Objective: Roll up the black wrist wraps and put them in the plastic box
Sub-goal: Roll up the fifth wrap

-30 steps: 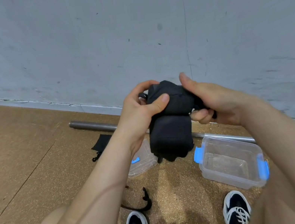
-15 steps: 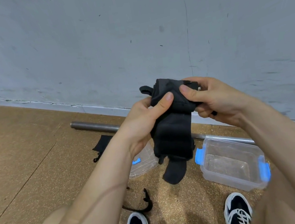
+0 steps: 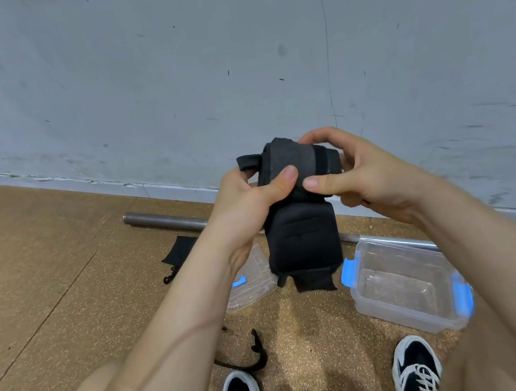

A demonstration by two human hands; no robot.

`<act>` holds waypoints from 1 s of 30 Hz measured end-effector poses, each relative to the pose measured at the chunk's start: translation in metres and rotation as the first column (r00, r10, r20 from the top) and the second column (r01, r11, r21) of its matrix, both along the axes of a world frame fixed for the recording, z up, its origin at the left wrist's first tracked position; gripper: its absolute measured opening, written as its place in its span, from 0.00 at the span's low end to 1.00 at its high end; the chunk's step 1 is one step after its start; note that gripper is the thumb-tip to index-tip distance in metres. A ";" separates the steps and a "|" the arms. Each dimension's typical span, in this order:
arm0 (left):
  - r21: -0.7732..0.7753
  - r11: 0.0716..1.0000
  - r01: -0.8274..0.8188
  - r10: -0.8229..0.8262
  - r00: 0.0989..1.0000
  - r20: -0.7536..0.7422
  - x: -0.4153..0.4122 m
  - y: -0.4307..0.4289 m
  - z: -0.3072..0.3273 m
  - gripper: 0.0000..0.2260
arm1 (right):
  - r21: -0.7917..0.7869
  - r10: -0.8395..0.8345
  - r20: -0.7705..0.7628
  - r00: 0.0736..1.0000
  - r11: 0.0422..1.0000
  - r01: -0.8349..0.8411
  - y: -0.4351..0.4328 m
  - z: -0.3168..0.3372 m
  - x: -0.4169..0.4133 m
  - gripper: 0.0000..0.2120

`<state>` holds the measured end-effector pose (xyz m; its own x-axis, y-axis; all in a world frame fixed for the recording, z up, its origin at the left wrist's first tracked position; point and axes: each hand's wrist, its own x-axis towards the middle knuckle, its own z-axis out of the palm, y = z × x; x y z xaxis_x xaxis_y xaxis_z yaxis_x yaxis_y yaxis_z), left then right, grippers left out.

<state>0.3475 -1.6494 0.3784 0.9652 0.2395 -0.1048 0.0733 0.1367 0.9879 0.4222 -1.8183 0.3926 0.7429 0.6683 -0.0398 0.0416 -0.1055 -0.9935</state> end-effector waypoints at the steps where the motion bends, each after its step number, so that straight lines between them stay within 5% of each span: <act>1: 0.013 1.000 -0.007 0.007 1.000 0.008 0.001 0.002 -0.001 0.18 | -0.015 0.055 -0.083 0.995 0.998 -0.057 -0.001 0.001 0.001 0.17; 5: 0.072 0.997 0.018 -0.021 0.999 0.030 0.001 0.006 -0.002 0.17 | -0.037 0.118 -0.301 0.946 0.990 -0.135 -0.003 0.003 0.003 0.14; 9: 0.062 0.995 0.073 -0.076 0.996 0.050 0.000 0.004 -0.002 0.14 | -0.013 0.108 -0.222 0.969 0.993 -0.113 -0.004 -0.002 0.005 0.15; 17: -0.080 0.992 0.099 -0.096 0.995 0.040 0.000 0.002 -0.004 0.25 | 0.051 -0.015 -0.120 0.993 0.999 0.021 -0.001 -0.003 0.004 0.19; 20: -0.145 0.981 0.130 -0.134 0.991 -0.013 -0.003 0.001 0.000 0.20 | 0.024 -0.060 -0.038 0.997 0.998 0.061 -0.001 -0.003 0.002 0.18; 24: -0.047 0.999 0.029 -0.027 0.999 0.032 -0.001 0.001 -0.001 0.09 | -0.008 -0.024 0.001 1.000 1.000 0.024 0.001 -0.002 -0.002 0.17; 30: 0.062 0.998 0.032 -0.037 0.997 0.072 -0.001 0.004 -0.001 0.17 | -0.082 0.038 -0.026 0.999 0.996 -0.041 -0.001 -0.005 -0.001 0.17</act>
